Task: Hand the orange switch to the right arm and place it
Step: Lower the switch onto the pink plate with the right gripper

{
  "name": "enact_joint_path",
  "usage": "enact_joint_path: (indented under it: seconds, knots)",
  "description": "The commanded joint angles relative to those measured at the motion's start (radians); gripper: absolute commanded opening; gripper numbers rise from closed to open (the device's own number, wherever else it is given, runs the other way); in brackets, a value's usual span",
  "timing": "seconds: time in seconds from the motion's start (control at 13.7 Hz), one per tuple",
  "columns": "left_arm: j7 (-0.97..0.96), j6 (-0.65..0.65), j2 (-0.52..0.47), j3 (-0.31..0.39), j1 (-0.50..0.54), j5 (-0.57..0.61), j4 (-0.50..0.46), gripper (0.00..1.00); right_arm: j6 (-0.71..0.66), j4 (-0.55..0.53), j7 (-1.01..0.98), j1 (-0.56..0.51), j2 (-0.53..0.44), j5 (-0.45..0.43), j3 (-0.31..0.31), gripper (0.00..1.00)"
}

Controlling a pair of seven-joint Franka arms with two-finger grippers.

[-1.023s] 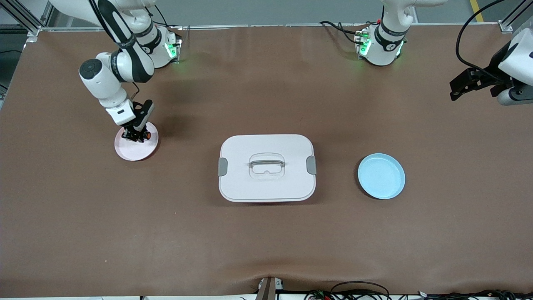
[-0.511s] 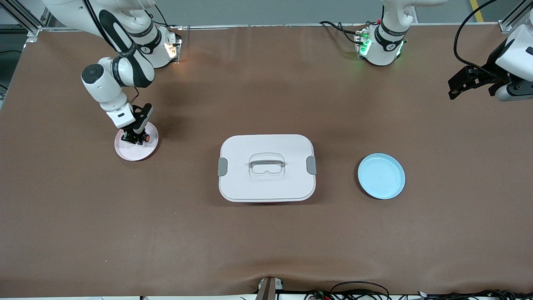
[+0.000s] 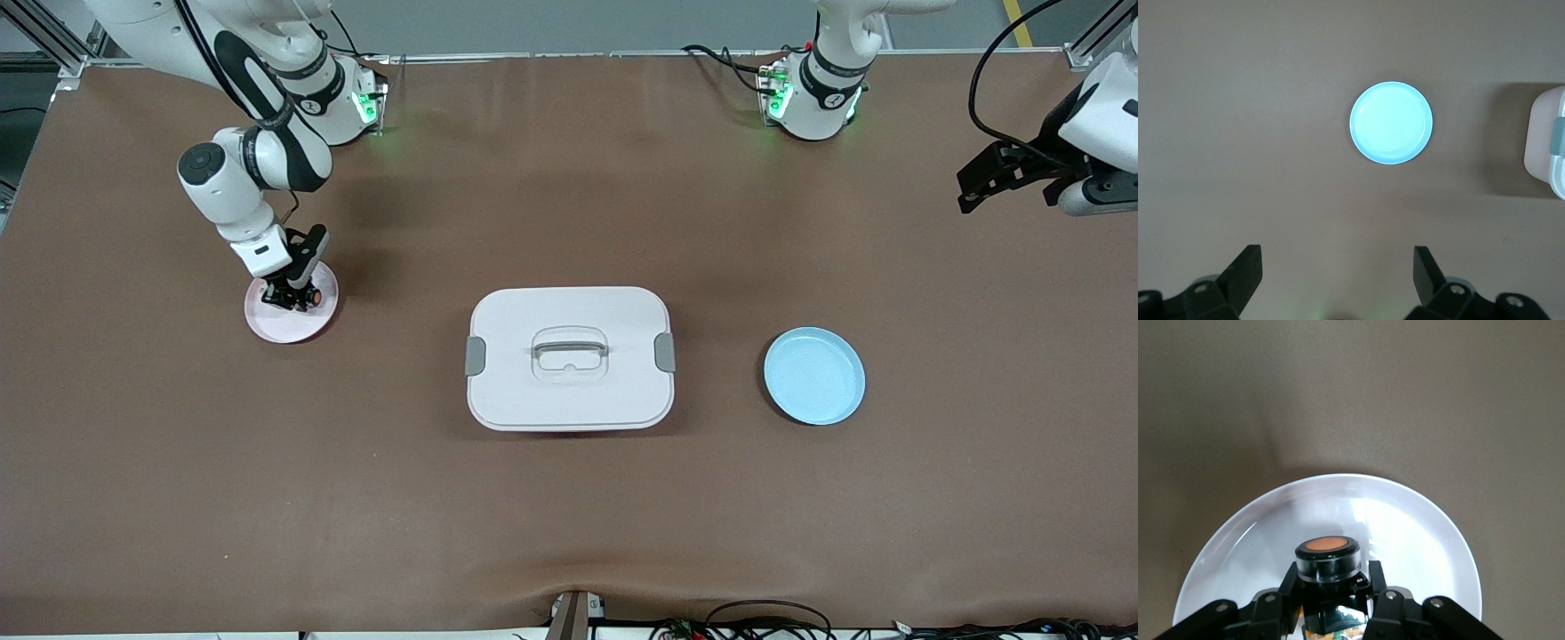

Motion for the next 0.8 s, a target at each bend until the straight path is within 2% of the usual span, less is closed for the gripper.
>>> enact_joint_path:
  seconds: [0.0,0.37,0.51,0.73]
  knots:
    - [0.018,0.015,-0.007,0.007,0.0,-0.013,-0.015,1.0,0.015,0.004,-0.013,-0.025,0.007,-0.019,0.014,0.0]
    - [0.024,0.015,-0.007,0.011,0.003,-0.013,-0.017,1.0,0.014,0.01,0.007,-0.022,0.016,-0.015,0.016,0.0]
    - [0.025,0.015,-0.007,0.013,0.005,-0.013,-0.017,1.0,0.011,0.013,0.039,-0.02,0.016,-0.013,0.016,0.99]
    - [0.03,0.015,-0.007,0.013,0.009,-0.013,-0.015,1.0,0.009,0.025,0.041,-0.02,0.014,-0.013,0.017,1.0]
